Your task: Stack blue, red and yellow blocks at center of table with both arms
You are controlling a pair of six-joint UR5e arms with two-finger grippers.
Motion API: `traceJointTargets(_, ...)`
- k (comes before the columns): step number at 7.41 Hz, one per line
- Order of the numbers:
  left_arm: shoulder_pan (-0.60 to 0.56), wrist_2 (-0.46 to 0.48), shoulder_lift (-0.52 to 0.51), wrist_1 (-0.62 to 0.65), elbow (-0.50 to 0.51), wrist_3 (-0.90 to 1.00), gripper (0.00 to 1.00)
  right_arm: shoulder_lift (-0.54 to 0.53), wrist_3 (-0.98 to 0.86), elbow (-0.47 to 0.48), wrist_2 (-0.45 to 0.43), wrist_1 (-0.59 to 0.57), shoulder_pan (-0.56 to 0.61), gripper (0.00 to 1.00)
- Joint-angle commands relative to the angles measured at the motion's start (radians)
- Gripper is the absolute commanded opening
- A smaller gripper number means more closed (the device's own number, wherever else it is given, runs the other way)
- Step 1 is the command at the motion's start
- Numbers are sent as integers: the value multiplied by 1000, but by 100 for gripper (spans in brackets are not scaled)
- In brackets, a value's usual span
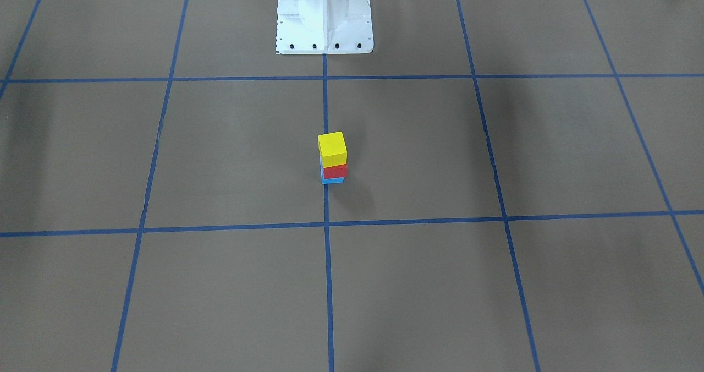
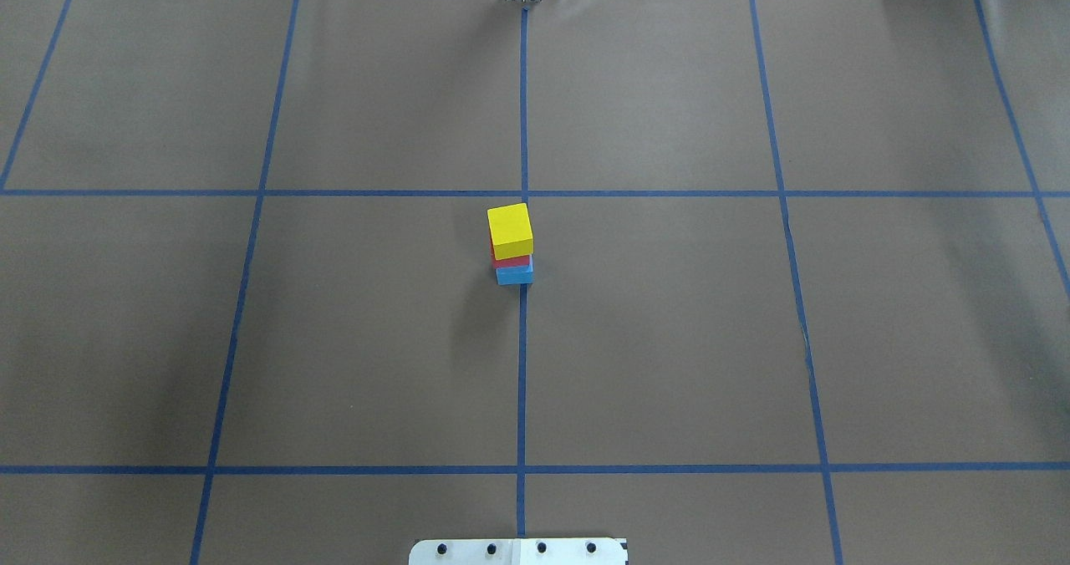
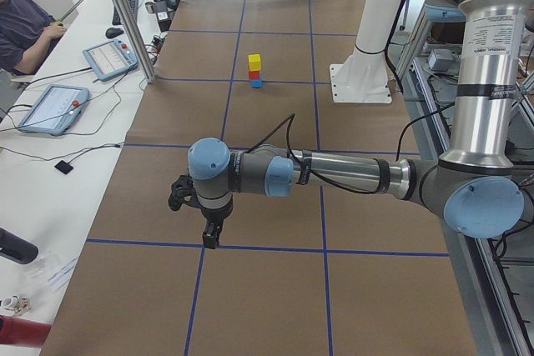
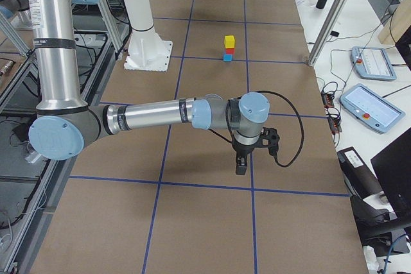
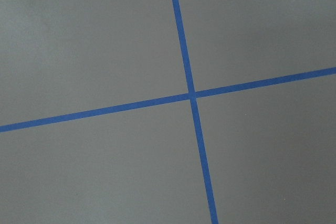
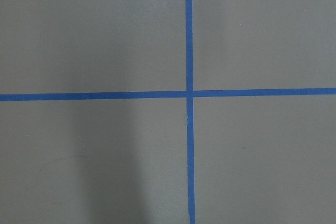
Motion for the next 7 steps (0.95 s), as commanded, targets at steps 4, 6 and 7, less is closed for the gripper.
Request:
traceJointTargets(4,1,0,-3,-5,0,-2,100,-67,1,43,14,0,1,100)
traceJointTargets(6,1,0,-2,-5,-2,-2,100,-88,4,74,14,-2,1,100)
traceJointTargets(7,1,0,-2,-5,-3,-2,100,-88,4,72,14,0,1,100)
